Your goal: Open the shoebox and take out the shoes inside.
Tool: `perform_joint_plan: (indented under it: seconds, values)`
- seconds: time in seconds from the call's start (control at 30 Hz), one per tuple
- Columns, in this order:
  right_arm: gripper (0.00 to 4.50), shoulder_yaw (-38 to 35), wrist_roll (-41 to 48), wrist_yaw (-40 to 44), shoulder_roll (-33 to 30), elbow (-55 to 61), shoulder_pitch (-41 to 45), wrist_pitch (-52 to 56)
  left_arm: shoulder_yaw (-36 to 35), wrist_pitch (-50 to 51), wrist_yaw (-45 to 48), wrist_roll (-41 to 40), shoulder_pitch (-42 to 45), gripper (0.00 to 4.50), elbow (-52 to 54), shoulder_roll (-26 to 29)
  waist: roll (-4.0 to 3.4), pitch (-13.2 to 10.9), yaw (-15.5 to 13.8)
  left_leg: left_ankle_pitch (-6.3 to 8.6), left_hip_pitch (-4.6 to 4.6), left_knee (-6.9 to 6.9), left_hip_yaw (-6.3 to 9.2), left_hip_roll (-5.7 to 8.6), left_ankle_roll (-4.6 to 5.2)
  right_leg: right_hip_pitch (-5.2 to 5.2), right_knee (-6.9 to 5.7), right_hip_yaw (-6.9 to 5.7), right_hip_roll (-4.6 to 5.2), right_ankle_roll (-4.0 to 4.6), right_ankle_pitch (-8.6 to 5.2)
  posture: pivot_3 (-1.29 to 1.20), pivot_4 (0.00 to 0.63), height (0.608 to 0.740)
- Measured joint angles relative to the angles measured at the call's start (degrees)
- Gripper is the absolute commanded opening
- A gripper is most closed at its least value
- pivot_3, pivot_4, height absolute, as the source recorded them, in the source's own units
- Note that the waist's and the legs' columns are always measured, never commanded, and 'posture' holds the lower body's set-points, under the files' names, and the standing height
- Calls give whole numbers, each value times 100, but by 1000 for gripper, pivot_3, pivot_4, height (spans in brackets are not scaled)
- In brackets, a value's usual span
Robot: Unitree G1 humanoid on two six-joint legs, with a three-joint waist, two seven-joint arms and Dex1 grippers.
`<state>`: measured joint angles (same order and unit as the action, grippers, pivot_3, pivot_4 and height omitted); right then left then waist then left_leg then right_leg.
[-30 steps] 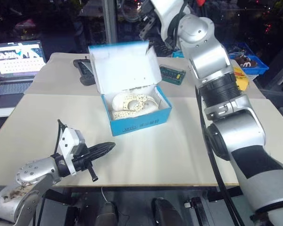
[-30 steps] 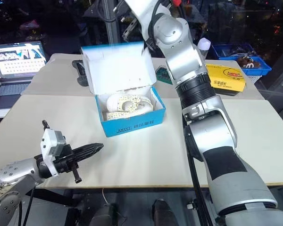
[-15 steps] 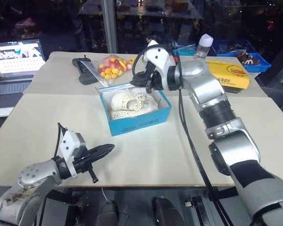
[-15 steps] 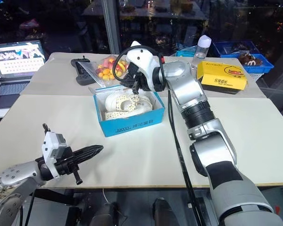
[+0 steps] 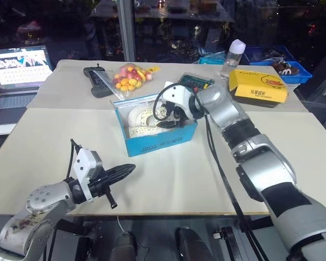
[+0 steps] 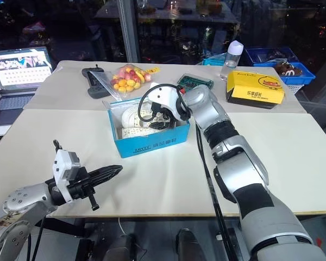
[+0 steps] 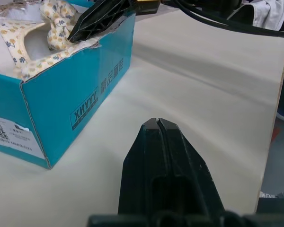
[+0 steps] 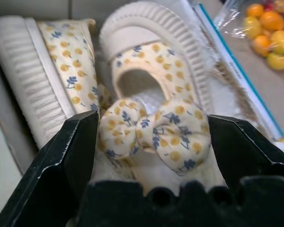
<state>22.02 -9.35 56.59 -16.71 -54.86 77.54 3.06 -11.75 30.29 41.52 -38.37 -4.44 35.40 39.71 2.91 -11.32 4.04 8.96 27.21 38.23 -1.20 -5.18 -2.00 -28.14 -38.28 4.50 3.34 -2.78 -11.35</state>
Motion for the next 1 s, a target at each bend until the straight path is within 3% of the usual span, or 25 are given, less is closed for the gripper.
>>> perform_joint_plan:
  seconds: [0.27, 0.37, 0.63, 1.0]
  values:
    - [4168, -150, -84, -293, 175, -317, 35, -173, 0, 17, -52, -4, 0, 0, 10, 2, 1, 2, 3, 0, -18, 0, 1, 0, 0, 12, -12, 0, 0, 3, -1, 0, 150, 673]
    - [3373, -222, -88, -295, 219, -341, 28, -155, 0, 18, -49, -5, 3, 0, 10, 3, 1, 2, 6, 0, -23, 0, 3, 0, 0, 9, -25, 0, -3, 6, -5, 0, 150, 673]
    - [662, -230, -183, -367, 296, -362, -103, -122, 0, 18, -34, -5, 23, 0, 9, 10, 1, 1, -3, 0, -19, 3, 6, 0, 0, 7, -30, 0, -4, 8, -7, 0, 150, 673]
    - [662, -338, -272, -511, 294, -354, -159, -115, 44, 107, -163, -5, 53, 0, 10, 8, 0, 1, -4, 0, -18, 4, 6, 0, 0, 6, -33, 0, -4, 9, -10, 0, 150, 673]
